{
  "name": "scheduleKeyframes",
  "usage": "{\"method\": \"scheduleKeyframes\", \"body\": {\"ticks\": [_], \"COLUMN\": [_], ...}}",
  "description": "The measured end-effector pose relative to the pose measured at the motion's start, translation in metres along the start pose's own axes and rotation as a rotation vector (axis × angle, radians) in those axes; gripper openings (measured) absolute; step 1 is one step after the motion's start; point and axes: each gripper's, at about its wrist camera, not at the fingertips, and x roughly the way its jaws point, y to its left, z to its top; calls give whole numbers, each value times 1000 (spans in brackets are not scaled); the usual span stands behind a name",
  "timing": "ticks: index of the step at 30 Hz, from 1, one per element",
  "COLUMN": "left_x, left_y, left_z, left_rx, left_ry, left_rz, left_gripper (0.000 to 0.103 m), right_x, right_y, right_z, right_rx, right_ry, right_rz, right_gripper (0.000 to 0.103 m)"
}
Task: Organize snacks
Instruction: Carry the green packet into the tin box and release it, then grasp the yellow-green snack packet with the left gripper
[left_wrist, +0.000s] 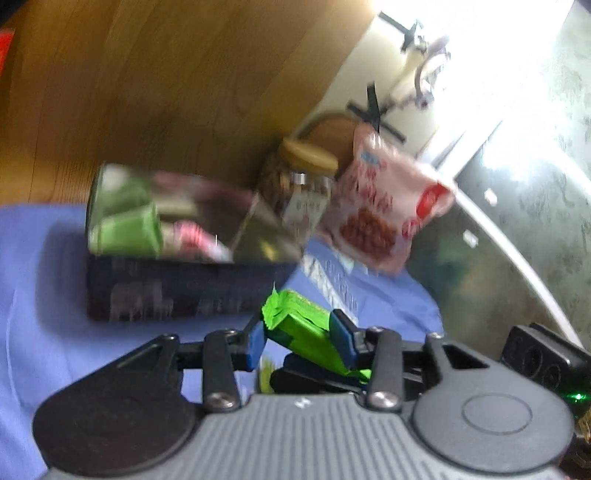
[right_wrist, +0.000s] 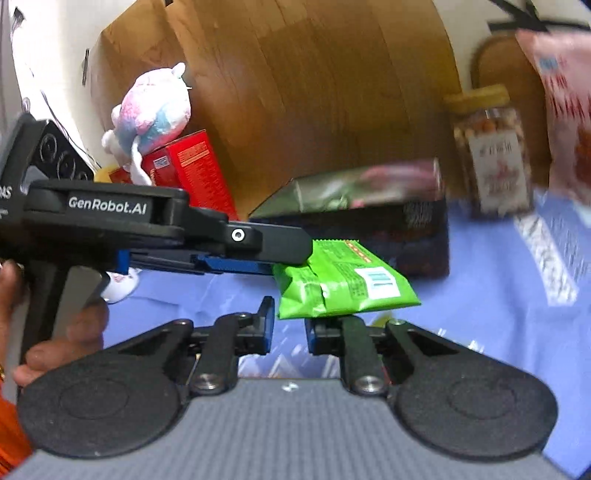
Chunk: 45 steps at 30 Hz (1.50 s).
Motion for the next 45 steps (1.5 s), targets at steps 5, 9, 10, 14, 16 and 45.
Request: {"method": "scheduleKeyframes", "body": {"ticks": [5,9,10,14,16,45], "left_x": [16,55,60,47,34,90], "left_y": [13,26,29,28,23,3], "left_z": [48,62,60,38,26,-58], "left_rx": [-33,-38,-44,-44,-23,-171], "left_ry": [-105,-64,-47,-54,-71,201], "left_rz": [70,200,210,178,165,44], "left_gripper": [41,43,43,43,44,46], "right_x": [28,59,61,25,1,-62], "right_y": [-11,-26,-32,-50,-60,-114], "right_z": [54,78,77,50,31,-59], "right_rx": [-98,-144,-128,-38,19,432], "right_ry": [-23,10,20,-25,-58,-2], "right_rz": [1,-64,-82,-48,-42,-3], "right_gripper": [21,24,26,28,31,37]}}
